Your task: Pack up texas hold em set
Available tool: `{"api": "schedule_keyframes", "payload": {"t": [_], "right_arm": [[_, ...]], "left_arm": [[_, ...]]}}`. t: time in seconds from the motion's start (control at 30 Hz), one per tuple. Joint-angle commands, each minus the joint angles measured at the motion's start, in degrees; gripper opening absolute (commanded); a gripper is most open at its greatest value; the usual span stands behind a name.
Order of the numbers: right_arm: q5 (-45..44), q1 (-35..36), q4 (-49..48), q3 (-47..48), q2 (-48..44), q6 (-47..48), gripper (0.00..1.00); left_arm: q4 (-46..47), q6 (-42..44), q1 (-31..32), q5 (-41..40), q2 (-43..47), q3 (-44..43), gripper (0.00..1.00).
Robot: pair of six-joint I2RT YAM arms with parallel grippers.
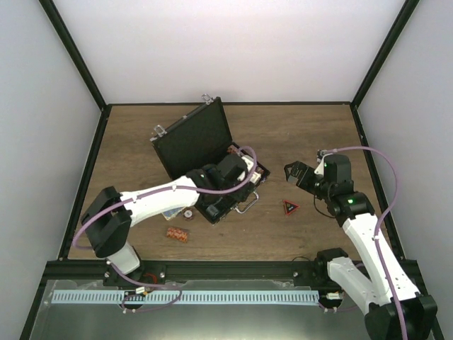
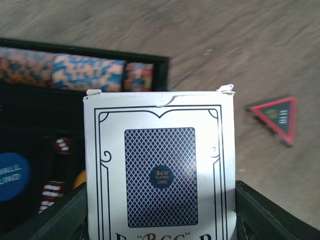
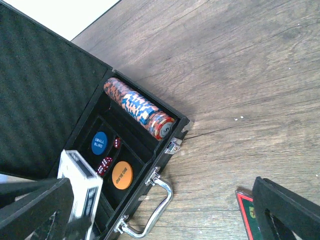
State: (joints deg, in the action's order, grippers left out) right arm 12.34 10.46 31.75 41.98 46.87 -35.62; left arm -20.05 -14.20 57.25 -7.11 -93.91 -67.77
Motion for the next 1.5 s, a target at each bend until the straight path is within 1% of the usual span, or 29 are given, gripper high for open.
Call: {"api": "schedule_keyframes", "payload": {"t": [0.0,0.17,0.3,0.6,0.83,1.33,1.47], "right_arm": [[0.1,-0.3,0.2,0.8,-0.7,-0.5,1.00],[0.6,-0.3,0.3,-0.1,-1.4,-0.9,1.00],[1.5,-0.4,-0.1,-1.2,-1.7,-1.1,1.00],[3.1,-0.4,-1.3,-2.3,-0.9,-1.6,1.00],[3.4,-0.4,-2.0,-2.9,-0.7,-2.1,1.00],[3.6,-0.4,-2.3,-2.9,-0.2,-2.0,1.00],[3.6,-0.4,-2.3,-2.9,0.0,-1.9,1.00]], "left_arm": [[-1.7,10.9,-5.5,4.0,-2.0,1.2,0.66],[-0.3,15.6,-11.4,7.3,-3.6,2.0,0.63],[-0.1,17.5,-13.4,9.6,-5.1,1.8,0.63],[0.6,18.0,-13.7,13.1,-9.3,1.1,0.63],[1.0,17.7,-13.6,15.0,-10.4,1.2,0.63],[2.7,17.6,-13.6,14.2,-12.0,2.1,0.63],[2.7,17.5,-13.5,14.2,-12.2,2.2,0.66]]}}
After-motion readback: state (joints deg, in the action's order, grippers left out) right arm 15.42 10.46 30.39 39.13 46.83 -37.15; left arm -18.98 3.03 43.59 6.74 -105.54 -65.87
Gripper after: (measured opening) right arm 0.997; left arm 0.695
